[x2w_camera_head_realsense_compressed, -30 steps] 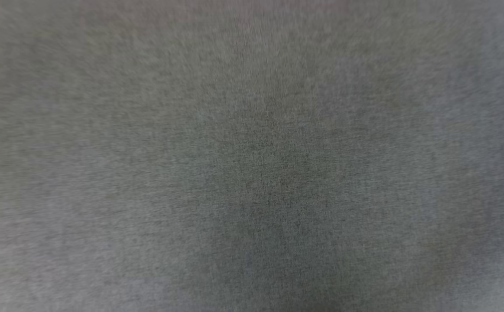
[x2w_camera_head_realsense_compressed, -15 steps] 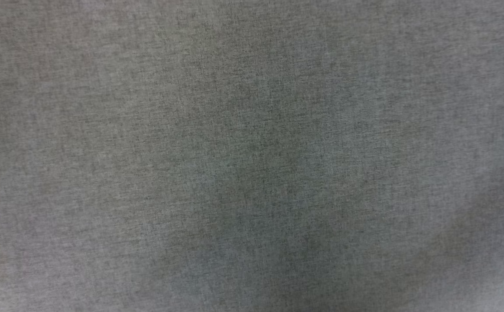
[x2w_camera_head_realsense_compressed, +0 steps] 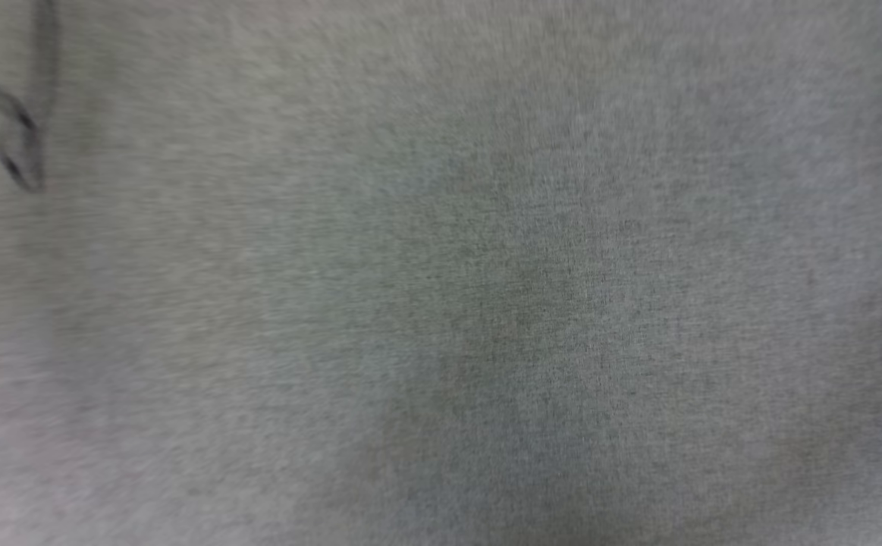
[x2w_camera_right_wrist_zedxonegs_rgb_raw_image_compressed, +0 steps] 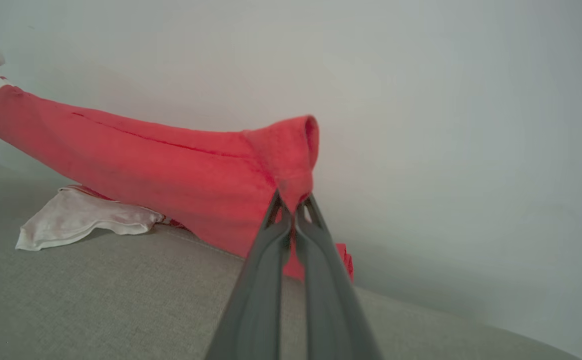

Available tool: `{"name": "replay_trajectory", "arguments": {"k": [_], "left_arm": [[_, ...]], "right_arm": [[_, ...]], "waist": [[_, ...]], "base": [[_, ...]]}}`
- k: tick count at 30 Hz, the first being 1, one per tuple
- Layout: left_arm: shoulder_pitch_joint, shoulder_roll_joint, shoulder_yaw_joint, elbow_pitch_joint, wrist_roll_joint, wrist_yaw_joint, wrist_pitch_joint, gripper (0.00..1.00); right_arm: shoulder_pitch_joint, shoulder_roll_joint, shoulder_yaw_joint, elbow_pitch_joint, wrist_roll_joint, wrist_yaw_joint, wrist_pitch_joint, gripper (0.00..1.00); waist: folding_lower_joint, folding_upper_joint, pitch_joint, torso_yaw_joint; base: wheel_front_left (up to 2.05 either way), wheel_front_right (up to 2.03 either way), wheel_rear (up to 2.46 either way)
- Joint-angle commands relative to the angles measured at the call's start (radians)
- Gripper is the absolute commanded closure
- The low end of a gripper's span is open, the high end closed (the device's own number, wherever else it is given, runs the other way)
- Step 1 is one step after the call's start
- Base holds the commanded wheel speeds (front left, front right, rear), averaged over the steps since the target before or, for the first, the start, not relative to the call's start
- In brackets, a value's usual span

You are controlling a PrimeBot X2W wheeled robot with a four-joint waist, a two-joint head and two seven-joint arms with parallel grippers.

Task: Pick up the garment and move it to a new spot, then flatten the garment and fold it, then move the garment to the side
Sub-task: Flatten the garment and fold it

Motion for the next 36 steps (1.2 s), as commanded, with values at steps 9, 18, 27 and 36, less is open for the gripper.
{"name": "replay_trajectory", "arguments": {"k": [9, 18, 27, 36], "left_arm": [[0.599, 0.02, 0.039, -0.151, -0.124, 0.042, -0.018, 1.0], [1.026, 0.02, 0.049, -0.296, -0.183, 0.12, -0.022, 1.0], [1.412, 0.03, 0.073, -0.491, -0.24, 0.241, 0.01, 1.0], [1.626, 0.071, 0.096, -0.705, -0.263, 0.334, 0.065, 1.0]], "right_arm": [[0.421, -0.064, 0.07, -0.093, 0.082, -0.001, -0.02, 1.0], [0.729, -0.095, 0.051, -0.164, 0.119, -0.001, -0.004, 1.0], [1.071, -0.083, -0.021, -0.257, 0.093, -0.001, 0.04, 1.0], [1.34, -0.06, -0.187, -0.419, 0.031, -0.001, 0.15, 1.0]], "waist": [[-0.0001, 0.0, -0.316, 0.069], [-0.0001, 0.0, -0.469, 0.083], [-0.0001, 0.0, -0.619, 0.08], [-0.0001, 0.0, -0.652, 0.1]], "base": [[0.0, 0.0, 0.0], [0.0, 0.0, 0.0], [0.0, 0.0, 0.0], [0.0, 0.0, 0.0]]}}
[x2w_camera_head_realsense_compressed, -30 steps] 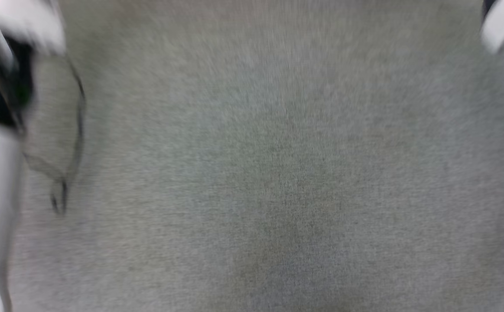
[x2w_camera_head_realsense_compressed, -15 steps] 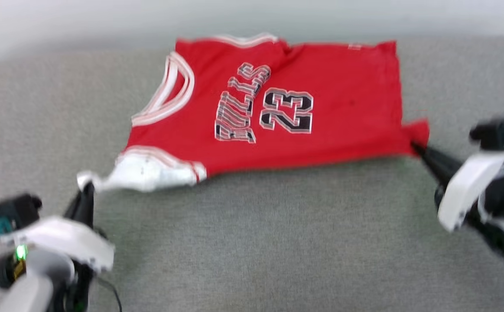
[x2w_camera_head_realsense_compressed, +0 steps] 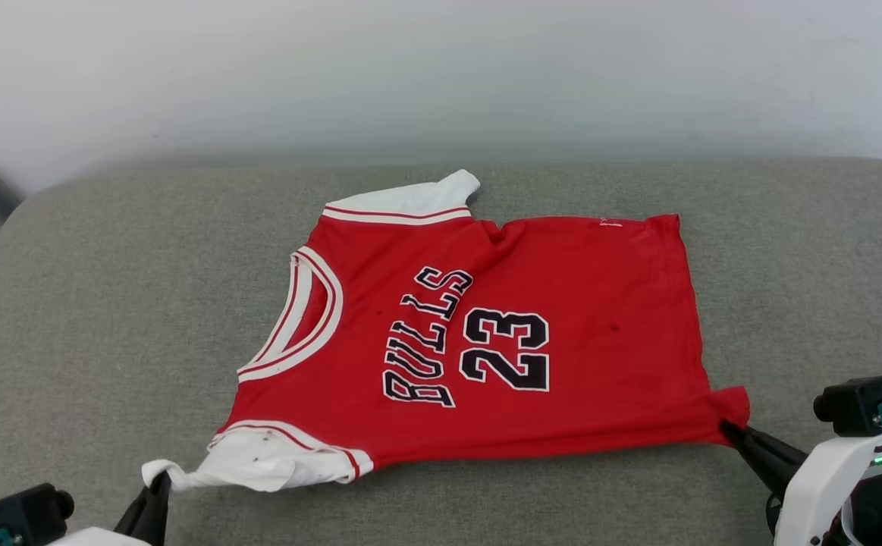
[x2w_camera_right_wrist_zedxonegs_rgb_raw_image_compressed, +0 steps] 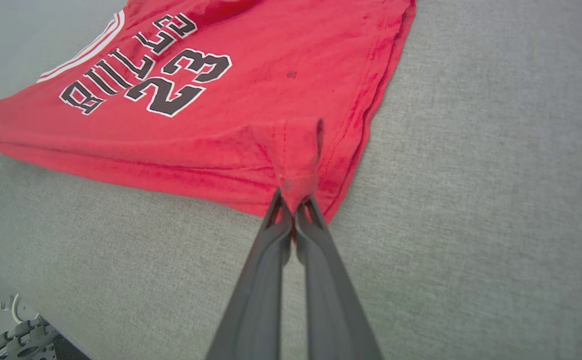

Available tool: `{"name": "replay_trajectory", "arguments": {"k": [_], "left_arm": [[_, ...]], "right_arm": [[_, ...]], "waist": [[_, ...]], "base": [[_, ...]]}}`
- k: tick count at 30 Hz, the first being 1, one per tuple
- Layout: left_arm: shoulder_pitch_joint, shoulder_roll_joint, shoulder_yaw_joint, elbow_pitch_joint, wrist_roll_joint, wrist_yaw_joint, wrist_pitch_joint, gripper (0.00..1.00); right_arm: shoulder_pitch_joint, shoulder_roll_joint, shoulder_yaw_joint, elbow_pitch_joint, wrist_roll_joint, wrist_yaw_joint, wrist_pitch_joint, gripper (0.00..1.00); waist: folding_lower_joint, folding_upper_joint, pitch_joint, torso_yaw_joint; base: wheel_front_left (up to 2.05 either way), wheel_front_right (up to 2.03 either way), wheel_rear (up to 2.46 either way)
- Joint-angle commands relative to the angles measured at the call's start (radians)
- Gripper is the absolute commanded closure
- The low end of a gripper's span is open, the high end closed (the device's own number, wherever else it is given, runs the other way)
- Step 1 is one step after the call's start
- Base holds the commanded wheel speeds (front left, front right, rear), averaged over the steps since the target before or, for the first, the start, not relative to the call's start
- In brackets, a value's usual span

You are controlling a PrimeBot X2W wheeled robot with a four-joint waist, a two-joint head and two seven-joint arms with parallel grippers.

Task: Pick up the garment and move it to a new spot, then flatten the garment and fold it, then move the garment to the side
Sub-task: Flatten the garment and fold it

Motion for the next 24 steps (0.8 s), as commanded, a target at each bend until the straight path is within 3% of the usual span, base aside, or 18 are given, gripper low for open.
{"name": "replay_trajectory", "arguments": {"k": [1, 5, 10, 21, 22, 24], "left_arm": [[0.002, 0.011, 0.01, -0.018, 0.009, 0.009, 0.002, 1.0], [-0.077, 0.032, 0.002, -0.066, 0.033, 0.013, 0.021, 1.0], [-0.246, -0.007, -0.039, -0.005, 0.048, -0.032, 0.02, 1.0], [-0.633, -0.097, -0.123, 0.278, 0.099, -0.164, -0.015, 1.0], [-0.689, -0.11, -0.129, 0.358, 0.094, -0.198, -0.022, 1.0], [-0.711, -0.117, -0.135, 0.412, 0.085, -0.217, -0.019, 1.0]], "right_arm": [[0.022, 0.006, -0.02, -0.017, -0.008, -0.001, 0.01, 1.0], [0.036, 0.054, -0.127, -0.106, -0.074, -0.001, 0.071, 1.0], [-0.036, 0.108, -0.187, -0.123, -0.149, -0.001, 0.12, 1.0], [-0.197, 0.145, -0.184, -0.029, -0.187, -0.001, 0.141, 1.0], [-0.222, 0.143, -0.163, 0.003, -0.185, -0.001, 0.133, 1.0], [-0.237, 0.141, -0.146, 0.024, -0.19, -0.001, 0.121, 1.0]], "waist": [[0.0005, -0.0001, 0.004, 0.001], [0.0005, -0.0001, 0.037, -0.005], [0.0005, -0.0001, 0.096, -0.015], [0.0005, -0.0001, 0.237, -0.019], [0.0005, -0.0001, 0.261, -0.026], [0.0005, -0.0001, 0.275, -0.031]], "base": [[0.0, 0.0, 0.0], [0.0, 0.0, 0.0], [0.0, 0.0, 0.0], [0.0, 0.0, 0.0], [0.0, 0.0, 0.0], [0.0, 0.0, 0.0]]}}
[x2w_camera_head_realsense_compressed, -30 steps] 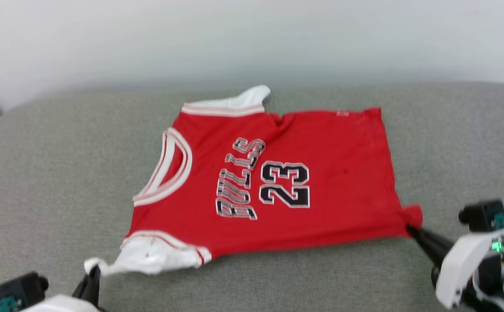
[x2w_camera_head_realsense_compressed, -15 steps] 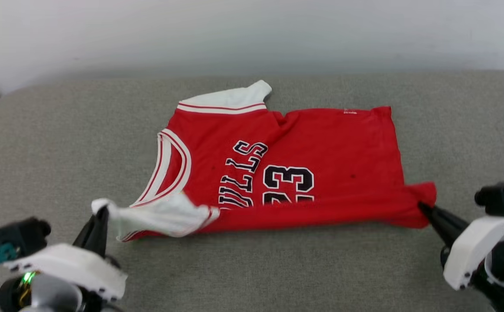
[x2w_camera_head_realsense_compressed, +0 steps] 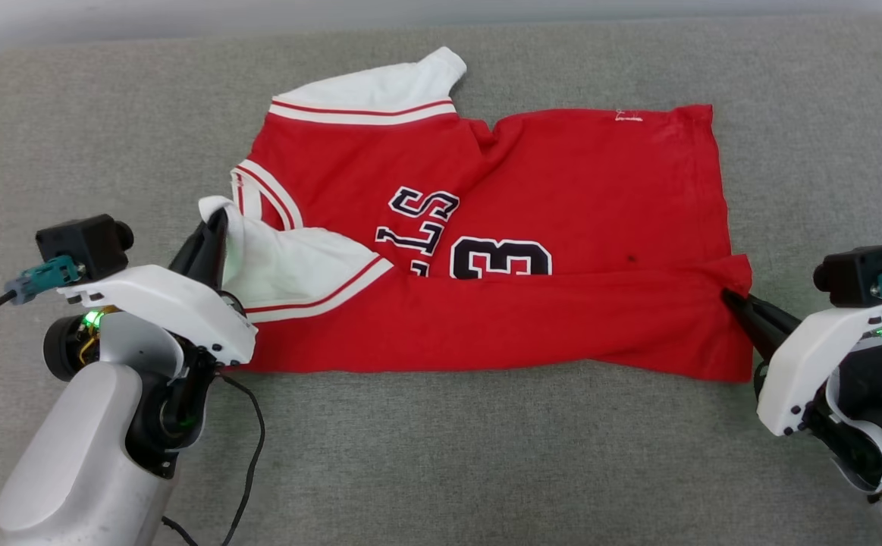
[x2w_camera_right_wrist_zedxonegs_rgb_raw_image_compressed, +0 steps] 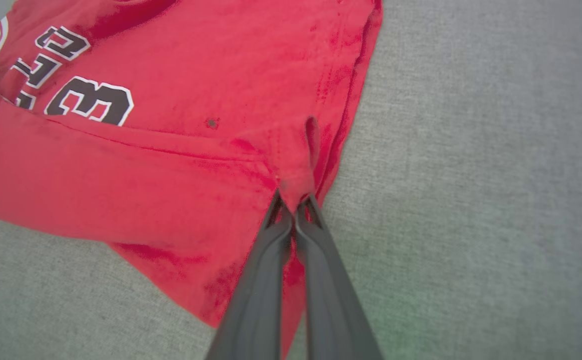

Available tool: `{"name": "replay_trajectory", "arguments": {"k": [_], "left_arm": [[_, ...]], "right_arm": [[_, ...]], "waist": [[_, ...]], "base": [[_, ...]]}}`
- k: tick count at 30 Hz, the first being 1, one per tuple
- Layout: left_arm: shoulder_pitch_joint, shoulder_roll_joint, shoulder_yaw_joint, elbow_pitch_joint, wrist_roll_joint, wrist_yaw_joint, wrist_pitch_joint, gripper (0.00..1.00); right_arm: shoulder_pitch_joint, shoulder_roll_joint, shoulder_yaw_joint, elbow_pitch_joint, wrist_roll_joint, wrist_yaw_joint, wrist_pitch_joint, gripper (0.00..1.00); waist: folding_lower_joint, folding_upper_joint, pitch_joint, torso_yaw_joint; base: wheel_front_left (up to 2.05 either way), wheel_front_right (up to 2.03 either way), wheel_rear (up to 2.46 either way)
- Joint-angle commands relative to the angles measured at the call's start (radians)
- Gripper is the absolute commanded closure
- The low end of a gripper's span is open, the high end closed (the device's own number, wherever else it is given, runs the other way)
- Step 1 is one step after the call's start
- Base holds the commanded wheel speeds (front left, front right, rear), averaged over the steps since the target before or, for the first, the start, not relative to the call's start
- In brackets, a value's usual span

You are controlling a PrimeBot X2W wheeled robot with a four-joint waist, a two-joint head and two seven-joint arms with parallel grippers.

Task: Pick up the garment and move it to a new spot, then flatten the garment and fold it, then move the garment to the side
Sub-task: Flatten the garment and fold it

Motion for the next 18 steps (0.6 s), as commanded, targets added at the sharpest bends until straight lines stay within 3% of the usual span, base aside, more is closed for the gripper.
{"name": "replay_trajectory", "arguments": {"k": [1, 4, 5, 7, 8, 10, 11, 18], "left_arm": [[-0.014, -0.003, -0.004, 0.03, -0.01, -0.012, 0.008, 1.0], [-0.033, -0.017, -0.018, 0.109, -0.029, -0.038, 0.035, 1.0], [-0.035, -0.024, -0.023, 0.131, -0.037, -0.046, 0.046, 1.0], [-0.045, -0.028, -0.025, 0.172, -0.05, -0.059, 0.059, 1.0], [-0.046, -0.032, -0.03, 0.19, -0.056, -0.066, 0.066, 0.85], [-0.05, -0.036, -0.03, 0.216, -0.06, -0.077, 0.059, 0.16], [-0.051, -0.036, -0.03, 0.226, -0.063, -0.081, 0.058, 0.0], [-0.025, 0.01, -0.023, 0.22, -0.054, -0.09, 0.059, 0.0]], "right_arm": [[-0.022, 0.001, 0.01, 0.011, -0.003, -0.001, -0.013, 1.0], [-0.043, -0.002, 0.038, 0.04, -0.007, -0.001, -0.038, 0.96], [-0.048, -0.002, 0.045, 0.05, -0.005, -0.001, -0.046, 0.73], [-0.058, -0.005, 0.061, 0.059, 0.0, -0.001, -0.072, 0.0], [-0.062, -0.009, 0.069, 0.062, 0.002, -0.001, -0.085, 0.0], [-0.062, -0.012, 0.079, 0.058, 0.014, -0.001, -0.12, 0.0], [-0.06, -0.013, 0.08, 0.055, 0.021, 0.0, -0.138, 0.0], [-0.009, -0.009, 0.051, -0.02, 0.008, -0.001, -0.325, 0.0]], "waist": [[-0.0002, 0.0, 0.015, -0.009], [-0.0002, 0.0, 0.025, -0.016], [-0.0002, 0.0, 0.025, -0.018], [-0.0002, 0.0, 0.024, -0.02], [-0.0002, 0.0, 0.021, -0.02], [-0.0002, 0.0, 0.009, -0.021], [-0.0002, 0.0, 0.002, -0.02], [-0.0002, 0.0, -0.079, -0.018]], "base": [[0.0, 0.0, 0.0], [0.0, 0.0, 0.0], [0.0, 0.0, 0.0], [0.0, 0.0, 0.0], [0.0, 0.0, 0.0], [0.0, 0.0, 0.0], [0.0, 0.0, 0.0], [0.0, 0.0, 0.0]]}}
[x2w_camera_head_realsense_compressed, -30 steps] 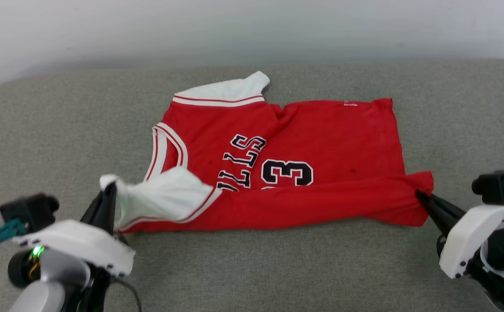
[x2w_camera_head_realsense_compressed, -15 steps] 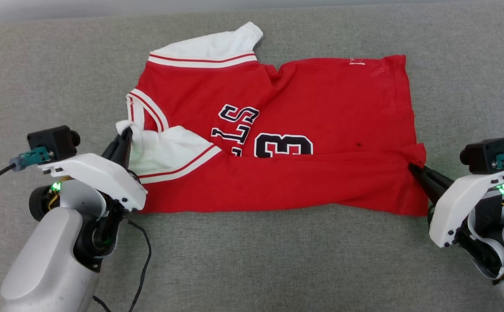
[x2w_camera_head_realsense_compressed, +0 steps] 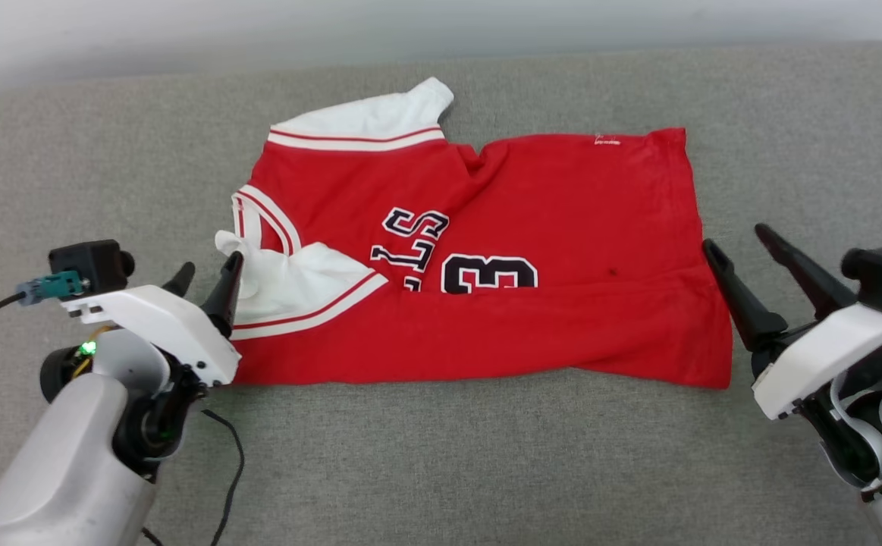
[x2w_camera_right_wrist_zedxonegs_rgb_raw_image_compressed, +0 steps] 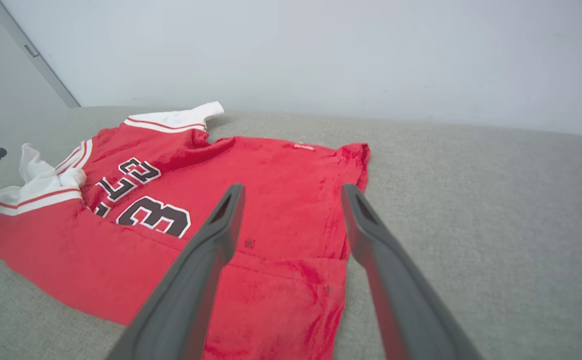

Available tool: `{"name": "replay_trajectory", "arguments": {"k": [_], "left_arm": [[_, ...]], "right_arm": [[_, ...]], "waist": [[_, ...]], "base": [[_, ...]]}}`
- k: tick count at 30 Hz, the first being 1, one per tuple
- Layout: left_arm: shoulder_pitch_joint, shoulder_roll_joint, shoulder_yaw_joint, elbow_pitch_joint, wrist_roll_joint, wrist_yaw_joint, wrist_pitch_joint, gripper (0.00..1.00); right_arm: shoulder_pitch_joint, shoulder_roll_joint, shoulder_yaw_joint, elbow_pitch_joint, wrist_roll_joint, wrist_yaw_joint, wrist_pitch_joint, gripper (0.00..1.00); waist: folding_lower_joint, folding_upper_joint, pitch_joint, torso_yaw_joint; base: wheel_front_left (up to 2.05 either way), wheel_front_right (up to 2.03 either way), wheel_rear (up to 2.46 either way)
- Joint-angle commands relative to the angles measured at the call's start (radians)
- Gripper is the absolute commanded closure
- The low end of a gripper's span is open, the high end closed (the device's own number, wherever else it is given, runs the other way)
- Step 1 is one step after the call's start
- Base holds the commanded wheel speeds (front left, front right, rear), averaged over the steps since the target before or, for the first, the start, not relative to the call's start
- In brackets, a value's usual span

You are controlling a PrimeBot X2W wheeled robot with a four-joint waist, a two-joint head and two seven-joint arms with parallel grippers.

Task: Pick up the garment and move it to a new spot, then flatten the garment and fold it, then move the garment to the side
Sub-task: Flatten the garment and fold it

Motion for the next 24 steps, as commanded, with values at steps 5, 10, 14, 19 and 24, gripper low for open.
{"name": "replay_trajectory", "arguments": {"k": [5, 10, 14, 19, 24], "left_arm": [[0.025, 0.081, 0.002, -0.07, 0.012, 0.007, 0.064, 0.0], [0.044, 0.2, -0.075, -0.144, 0.002, -0.016, 0.313, 0.0], [0.067, 0.241, -0.099, -0.149, -0.02, -0.004, 0.423, 0.0], [0.098, 0.266, -0.106, -0.121, -0.057, 0.021, 0.514, 0.0], [0.081, 0.257, -0.113, -0.066, -0.08, 0.019, 0.559, 0.0]], "right_arm": [[0.071, 0.037, -0.07, -0.068, -0.081, -0.001, -0.114, 0.0], [0.162, 0.105, -0.146, -0.156, -0.188, -0.001, -0.127, 0.0], [0.196, 0.13, -0.159, -0.194, -0.206, -0.001, -0.111, 0.0], [0.228, 0.164, -0.159, -0.248, -0.214, -0.001, -0.086, 0.0], [0.234, 0.167, -0.167, -0.262, -0.207, -0.001, -0.067, 0.0]], "waist": [[-0.0001, 0.0, -0.078, -0.004], [-0.0001, 0.0, -0.115, -0.029], [-0.0001, 0.0, -0.113, -0.055], [-0.0001, 0.0, -0.084, -0.096], [-0.0001, 0.0, -0.051, -0.122]], "base": [[0.0, 0.0, 0.0], [0.0, 0.0, 0.0], [0.0, 0.0, 0.0], [0.0, 0.0, 0.0], [0.0, 0.0, 0.0]]}}
